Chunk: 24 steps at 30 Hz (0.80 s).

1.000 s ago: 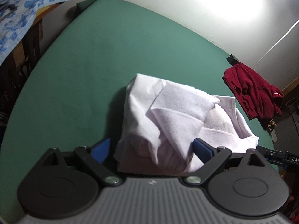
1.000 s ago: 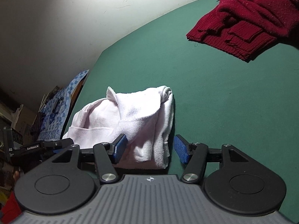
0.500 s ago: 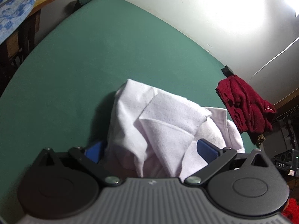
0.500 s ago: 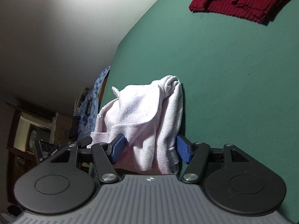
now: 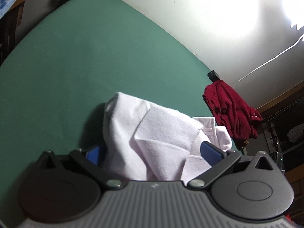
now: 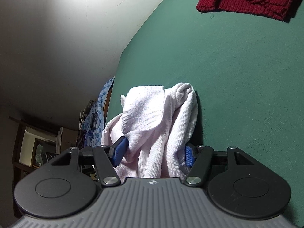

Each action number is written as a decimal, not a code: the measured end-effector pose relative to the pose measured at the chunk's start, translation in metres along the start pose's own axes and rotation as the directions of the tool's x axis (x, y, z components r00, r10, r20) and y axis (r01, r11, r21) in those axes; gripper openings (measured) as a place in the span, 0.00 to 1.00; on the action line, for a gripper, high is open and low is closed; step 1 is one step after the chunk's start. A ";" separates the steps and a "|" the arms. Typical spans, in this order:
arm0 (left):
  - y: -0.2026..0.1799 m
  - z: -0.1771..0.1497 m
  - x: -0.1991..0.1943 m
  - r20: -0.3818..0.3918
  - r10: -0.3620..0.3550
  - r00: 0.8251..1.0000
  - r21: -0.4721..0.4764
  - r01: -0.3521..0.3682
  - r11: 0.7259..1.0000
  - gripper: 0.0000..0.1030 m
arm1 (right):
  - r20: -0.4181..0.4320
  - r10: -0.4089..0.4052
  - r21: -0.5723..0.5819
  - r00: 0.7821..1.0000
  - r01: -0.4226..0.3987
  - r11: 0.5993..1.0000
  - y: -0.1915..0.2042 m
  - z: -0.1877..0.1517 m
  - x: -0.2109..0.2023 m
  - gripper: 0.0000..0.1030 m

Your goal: Fold clothes

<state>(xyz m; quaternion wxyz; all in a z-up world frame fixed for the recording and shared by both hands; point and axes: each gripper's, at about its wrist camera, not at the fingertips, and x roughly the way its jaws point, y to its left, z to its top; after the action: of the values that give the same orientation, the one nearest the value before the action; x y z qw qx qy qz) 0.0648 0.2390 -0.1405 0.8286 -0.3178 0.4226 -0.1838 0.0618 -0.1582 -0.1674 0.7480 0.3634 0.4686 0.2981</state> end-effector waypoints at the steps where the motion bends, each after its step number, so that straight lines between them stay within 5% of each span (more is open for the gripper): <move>1: 0.001 -0.001 0.000 0.003 -0.010 1.000 -0.006 0.010 1.000 0.99 | 0.005 -0.004 -0.003 1.000 0.004 1.000 0.001 -0.002 -0.001 0.61; 10: 0.015 -0.006 -0.002 0.022 -0.117 0.993 -0.089 0.119 0.989 0.99 | 0.035 0.017 0.045 0.999 -0.019 0.999 0.001 -0.011 -0.005 0.66; 14: 0.006 -0.006 0.003 0.018 -0.088 0.996 -0.044 0.089 0.995 0.97 | 0.031 -0.019 0.003 0.999 0.019 1.000 0.011 -0.011 0.001 0.68; 16: 0.001 -0.007 0.005 0.024 -0.062 0.998 -0.016 0.062 0.998 0.96 | 0.032 -0.013 -0.034 0.999 0.014 0.999 0.019 -0.012 0.007 0.82; 17: -0.001 -0.008 0.006 0.030 -0.046 0.998 -0.010 0.046 0.999 0.92 | 0.035 -0.021 -0.045 0.999 0.022 0.999 0.022 -0.012 0.009 0.81; 18: -0.002 -0.008 0.006 0.037 -0.030 0.999 -0.005 0.030 1.000 0.83 | 0.038 -0.039 -0.050 0.999 0.041 0.998 0.023 -0.012 0.010 0.73; 19: -0.001 -0.008 0.006 0.041 -0.020 0.999 -0.011 0.020 1.000 0.78 | 0.038 -0.055 -0.042 0.998 0.057 0.997 0.021 -0.012 0.010 0.48; 20: 0.000 -0.009 0.005 0.045 -0.011 0.999 -0.017 0.012 1.000 0.70 | 0.029 -0.067 -0.011 0.997 0.068 0.998 0.015 -0.011 0.008 0.34; 21: 0.004 -0.009 0.004 0.042 -0.016 0.999 -0.044 0.017 0.999 0.57 | 0.021 -0.062 0.028 0.998 0.062 0.998 0.007 -0.010 0.006 0.31; 24: 0.017 -0.009 0.003 0.033 -0.037 0.999 -0.132 0.041 0.990 0.40 | 0.017 -0.004 0.090 1.000 0.002 0.996 -0.005 -0.013 0.001 0.27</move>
<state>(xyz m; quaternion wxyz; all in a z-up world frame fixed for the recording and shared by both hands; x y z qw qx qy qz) 0.0602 0.2464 -0.1576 0.8083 -0.3829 0.4151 -0.1666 0.0509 -0.1568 -0.1764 0.7355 0.3984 0.4755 0.2725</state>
